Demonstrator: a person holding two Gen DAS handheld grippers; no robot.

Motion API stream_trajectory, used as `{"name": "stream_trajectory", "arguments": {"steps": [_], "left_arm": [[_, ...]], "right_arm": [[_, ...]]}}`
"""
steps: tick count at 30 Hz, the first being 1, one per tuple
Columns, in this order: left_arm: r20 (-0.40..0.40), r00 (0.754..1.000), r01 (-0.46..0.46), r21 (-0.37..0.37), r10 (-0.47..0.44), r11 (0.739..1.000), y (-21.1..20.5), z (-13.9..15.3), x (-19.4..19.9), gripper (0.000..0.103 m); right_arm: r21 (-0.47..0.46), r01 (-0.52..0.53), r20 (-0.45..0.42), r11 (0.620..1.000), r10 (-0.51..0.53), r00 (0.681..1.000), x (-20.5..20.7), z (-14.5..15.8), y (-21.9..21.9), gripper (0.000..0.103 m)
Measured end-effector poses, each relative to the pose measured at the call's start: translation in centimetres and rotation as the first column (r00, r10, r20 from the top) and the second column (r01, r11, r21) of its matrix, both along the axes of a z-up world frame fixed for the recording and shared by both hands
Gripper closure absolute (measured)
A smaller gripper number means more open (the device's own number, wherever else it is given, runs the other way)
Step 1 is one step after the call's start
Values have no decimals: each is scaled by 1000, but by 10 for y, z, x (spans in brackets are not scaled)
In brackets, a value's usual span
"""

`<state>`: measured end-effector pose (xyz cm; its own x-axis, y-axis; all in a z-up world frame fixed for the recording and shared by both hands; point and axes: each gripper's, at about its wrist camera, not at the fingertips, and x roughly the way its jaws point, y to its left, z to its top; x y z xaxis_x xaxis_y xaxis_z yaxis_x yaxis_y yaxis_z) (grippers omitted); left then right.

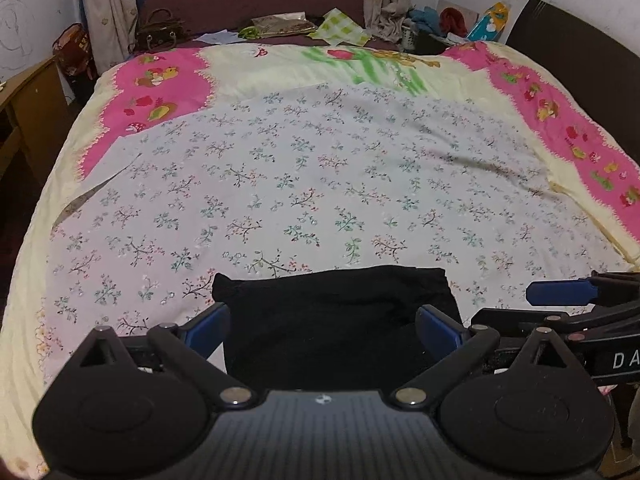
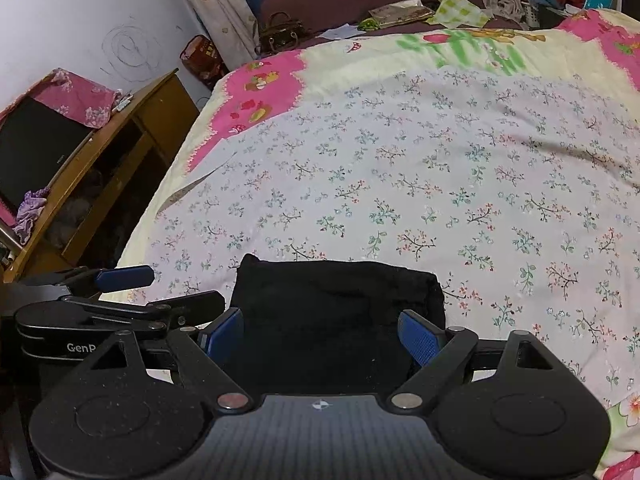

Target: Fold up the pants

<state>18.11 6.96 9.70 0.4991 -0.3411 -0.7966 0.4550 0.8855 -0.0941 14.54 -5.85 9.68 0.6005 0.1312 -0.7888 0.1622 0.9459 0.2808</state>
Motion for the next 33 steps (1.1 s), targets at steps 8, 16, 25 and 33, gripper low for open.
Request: {"name": "stream_trajectory", "arguments": {"steps": [8, 16, 25, 33], "left_arm": [[-31, 999, -16, 21, 17, 1000, 2, -5, 1, 0], [-136, 990, -42, 1, 42, 999, 7, -13, 2, 1], [-120, 991, -52, 29, 55, 998, 8, -14, -5, 2], [-130, 990, -51, 22, 54, 998, 9, -16, -3, 1]], "right_arm": [[-4, -7, -23, 1000, 7, 1000, 1, -4, 2, 28], [-1, -20, -44, 1000, 20, 999, 0, -7, 4, 28], [2, -38, -56, 999, 38, 998, -1, -9, 10, 28], [-6, -37, -56, 999, 37, 998, -2, -9, 11, 27]]}}
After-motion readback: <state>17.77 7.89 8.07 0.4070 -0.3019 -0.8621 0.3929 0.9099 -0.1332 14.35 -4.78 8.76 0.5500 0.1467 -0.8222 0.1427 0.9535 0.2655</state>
